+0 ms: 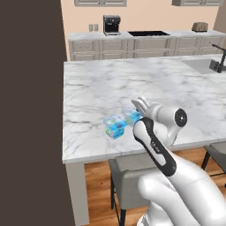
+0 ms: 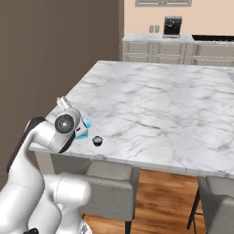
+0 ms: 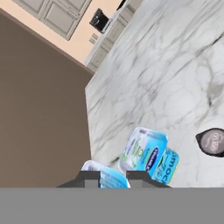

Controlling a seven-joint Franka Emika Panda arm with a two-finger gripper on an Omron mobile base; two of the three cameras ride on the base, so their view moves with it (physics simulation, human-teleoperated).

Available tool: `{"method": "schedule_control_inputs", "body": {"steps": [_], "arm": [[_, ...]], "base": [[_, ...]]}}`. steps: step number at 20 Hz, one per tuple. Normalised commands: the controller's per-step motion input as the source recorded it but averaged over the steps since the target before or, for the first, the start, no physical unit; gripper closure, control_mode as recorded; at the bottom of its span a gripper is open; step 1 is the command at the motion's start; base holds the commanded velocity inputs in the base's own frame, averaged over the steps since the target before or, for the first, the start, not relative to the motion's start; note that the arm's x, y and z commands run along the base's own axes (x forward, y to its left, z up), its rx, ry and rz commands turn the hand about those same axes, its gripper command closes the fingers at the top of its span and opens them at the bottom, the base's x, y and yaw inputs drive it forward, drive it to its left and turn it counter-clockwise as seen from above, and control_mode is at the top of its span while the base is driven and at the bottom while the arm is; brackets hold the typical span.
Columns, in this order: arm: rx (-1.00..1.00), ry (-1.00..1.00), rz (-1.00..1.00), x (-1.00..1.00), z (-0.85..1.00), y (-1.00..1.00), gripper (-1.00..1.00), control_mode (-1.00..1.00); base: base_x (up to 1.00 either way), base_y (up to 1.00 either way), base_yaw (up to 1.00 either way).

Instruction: Stack the yogurt containers by placing the smaller containers on top of the larger containers.

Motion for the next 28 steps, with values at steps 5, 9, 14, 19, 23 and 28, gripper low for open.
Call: {"method": "schedule_control_inputs", "body": {"steps": [5, 9, 14, 19, 23, 28], "arm": [[0.00, 0.01, -0.02, 0.16, -0.07, 0.11, 1.00, -1.00], [0.00, 0.01, -0.01, 0.11, -0.12, 0.11, 1.00, -1.00], [0.00, 0.00, -0.01, 0.11, -0.14, 0.06, 1.00, -1.00], [0.01, 0.00, -0.01, 0.08, -0.09, 0.00, 1.00, -1.00], [0.01, 0.00, -0.01, 0.08, -0.07, 0.00, 1.00, -1.00], [0.00, 0.00, -0.01, 0.10, -0.08, 0.00, 1.00, -1.00]], "base": [[0.00, 0.00, 0.00], [0.00, 0.00, 0.00], [0.00, 0.00, 0.00], [0.00, 0.00, 0.00], [0.00, 0.00, 0.00], [0.00, 0.00, 0.00]]}}
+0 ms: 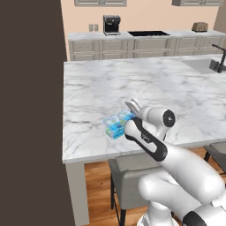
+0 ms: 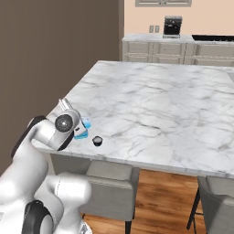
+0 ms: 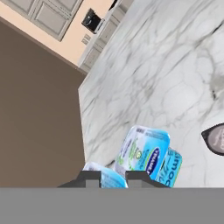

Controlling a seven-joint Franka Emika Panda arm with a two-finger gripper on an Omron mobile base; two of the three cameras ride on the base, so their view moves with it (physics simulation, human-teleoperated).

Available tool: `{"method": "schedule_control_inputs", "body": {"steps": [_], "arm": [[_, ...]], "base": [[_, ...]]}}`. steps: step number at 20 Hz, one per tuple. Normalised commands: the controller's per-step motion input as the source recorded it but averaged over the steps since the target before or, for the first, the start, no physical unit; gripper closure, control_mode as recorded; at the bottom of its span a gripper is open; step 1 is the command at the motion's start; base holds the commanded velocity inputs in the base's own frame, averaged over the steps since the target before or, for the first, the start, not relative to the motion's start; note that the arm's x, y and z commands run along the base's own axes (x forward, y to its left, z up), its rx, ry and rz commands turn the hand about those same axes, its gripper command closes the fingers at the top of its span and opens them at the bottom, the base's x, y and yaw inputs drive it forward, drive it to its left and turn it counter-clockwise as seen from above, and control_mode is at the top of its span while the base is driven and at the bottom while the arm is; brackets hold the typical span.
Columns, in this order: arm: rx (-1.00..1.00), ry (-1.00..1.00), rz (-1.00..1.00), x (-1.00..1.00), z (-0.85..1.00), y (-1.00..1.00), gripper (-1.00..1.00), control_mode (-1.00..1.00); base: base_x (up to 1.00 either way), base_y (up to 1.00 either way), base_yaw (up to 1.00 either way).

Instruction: Stack the yogurt containers by placing the smaller containers on top of the larger containers.

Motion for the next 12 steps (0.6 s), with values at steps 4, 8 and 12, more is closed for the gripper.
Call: {"method": "schedule_control_inputs", "body": {"steps": [4, 8, 12], "arm": [[0.00, 0.00, -0.01, 0.12, -0.10, 0.00, 1.00, -1.00], [0.01, 0.00, -0.01, 0.15, -0.10, 0.03, 1.00, -1.00], [0.01, 0.00, -0.01, 0.16, -0.12, 0.05, 1.00, -1.00]], "base": [[0.00, 0.00, 0.00], [0.00, 0.00, 0.00], [0.00, 0.00, 0.00]]}}
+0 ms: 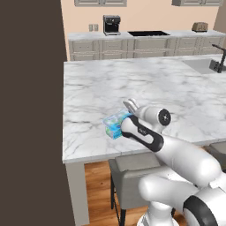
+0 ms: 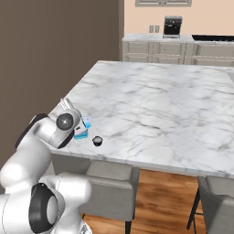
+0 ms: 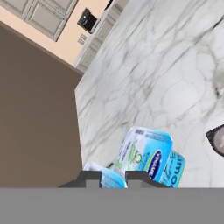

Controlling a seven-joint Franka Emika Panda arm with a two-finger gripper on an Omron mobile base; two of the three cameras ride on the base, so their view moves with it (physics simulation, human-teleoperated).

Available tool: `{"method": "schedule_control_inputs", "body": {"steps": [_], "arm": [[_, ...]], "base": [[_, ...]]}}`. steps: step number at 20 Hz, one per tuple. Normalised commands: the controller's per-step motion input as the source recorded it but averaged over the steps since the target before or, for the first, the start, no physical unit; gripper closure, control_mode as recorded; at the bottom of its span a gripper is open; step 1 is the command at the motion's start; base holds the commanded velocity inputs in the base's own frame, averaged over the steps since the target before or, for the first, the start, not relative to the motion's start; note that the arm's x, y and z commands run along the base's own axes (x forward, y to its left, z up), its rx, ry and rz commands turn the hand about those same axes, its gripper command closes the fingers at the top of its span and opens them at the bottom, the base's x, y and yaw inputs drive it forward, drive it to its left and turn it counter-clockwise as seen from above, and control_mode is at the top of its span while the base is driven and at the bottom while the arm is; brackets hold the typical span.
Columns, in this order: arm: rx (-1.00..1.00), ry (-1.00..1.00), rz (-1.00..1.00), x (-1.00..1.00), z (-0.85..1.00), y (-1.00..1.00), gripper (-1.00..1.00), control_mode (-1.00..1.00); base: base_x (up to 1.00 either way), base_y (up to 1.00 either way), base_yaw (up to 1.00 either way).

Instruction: Stack the yogurt containers by placing the smaller containers on top of the larger containers.

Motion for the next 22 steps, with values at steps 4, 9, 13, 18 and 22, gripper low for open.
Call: {"method": "schedule_control_inputs", "body": {"steps": [4, 9, 13, 18, 22], "arm": [[0.02, 0.00, -0.01, 0.13, -0.14, 0.03, 1.00, -1.00], [0.02, 0.00, 0.00, 0.11, -0.15, 0.00, 1.00, -1.00], [0.02, 0.00, 0.00, 0.10, -0.13, 0.00, 1.00, -1.00], [0.01, 0.00, -0.01, 0.09, -0.05, 0.00, 1.00, -1.00], [0.00, 0.00, -0.01, 0.10, 0.00, -0.04, 1.00, -1.00]], "base": [[0.00, 0.00, 0.00], [0.00, 0.00, 0.00], [0.00, 0.00, 0.00], [0.00, 0.00, 0.00], [0.00, 0.00, 0.00]]}}
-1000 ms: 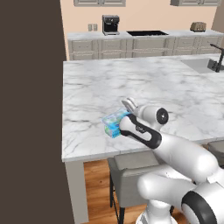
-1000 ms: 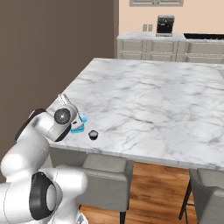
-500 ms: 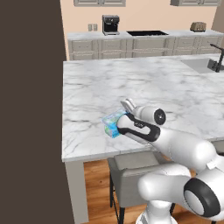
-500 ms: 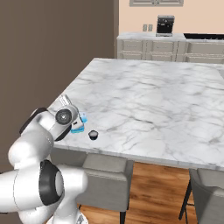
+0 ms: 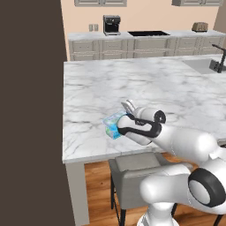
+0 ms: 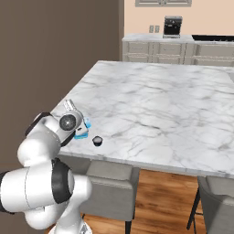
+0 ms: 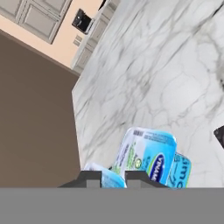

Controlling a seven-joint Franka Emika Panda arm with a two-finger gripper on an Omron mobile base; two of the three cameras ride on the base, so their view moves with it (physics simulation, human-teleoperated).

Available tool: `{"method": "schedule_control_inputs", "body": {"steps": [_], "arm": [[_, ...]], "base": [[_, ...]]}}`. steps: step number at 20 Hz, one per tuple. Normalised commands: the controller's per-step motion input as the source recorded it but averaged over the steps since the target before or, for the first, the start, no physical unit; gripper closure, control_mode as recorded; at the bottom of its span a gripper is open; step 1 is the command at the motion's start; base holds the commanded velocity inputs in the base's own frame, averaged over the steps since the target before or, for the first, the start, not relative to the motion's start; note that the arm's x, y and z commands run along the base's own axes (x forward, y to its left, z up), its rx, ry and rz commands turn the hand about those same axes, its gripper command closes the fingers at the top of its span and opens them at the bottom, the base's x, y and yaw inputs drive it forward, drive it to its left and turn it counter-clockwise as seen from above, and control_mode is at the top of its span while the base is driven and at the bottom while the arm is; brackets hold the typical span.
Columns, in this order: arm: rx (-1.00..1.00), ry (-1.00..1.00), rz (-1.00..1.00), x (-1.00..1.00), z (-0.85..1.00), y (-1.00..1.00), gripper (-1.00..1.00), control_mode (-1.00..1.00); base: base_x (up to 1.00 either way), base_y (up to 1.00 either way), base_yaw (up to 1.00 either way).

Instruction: Stack the yogurt containers by placing the smaller containers on top of the larger containers.

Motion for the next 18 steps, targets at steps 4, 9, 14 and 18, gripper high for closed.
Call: {"method": "schedule_control_inputs", "body": {"steps": [4, 9, 14, 18], "arm": [[0.00, 0.00, -0.01, 0.11, -0.01, -0.07, 1.00, -1.00], [0.00, 0.00, -0.01, 0.10, -0.06, -0.02, 1.00, -1.00], [0.00, 0.00, -0.02, 0.14, -0.11, 0.00, 1.00, -1.00], [0.00, 0.00, -0.02, 0.17, -0.15, 0.00, 1.00, -1.00]], "base": [[0.00, 0.00, 0.00], [0.00, 0.00, 0.00], [0.00, 0.00, 0.00], [0.00, 0.00, 0.00]]}}
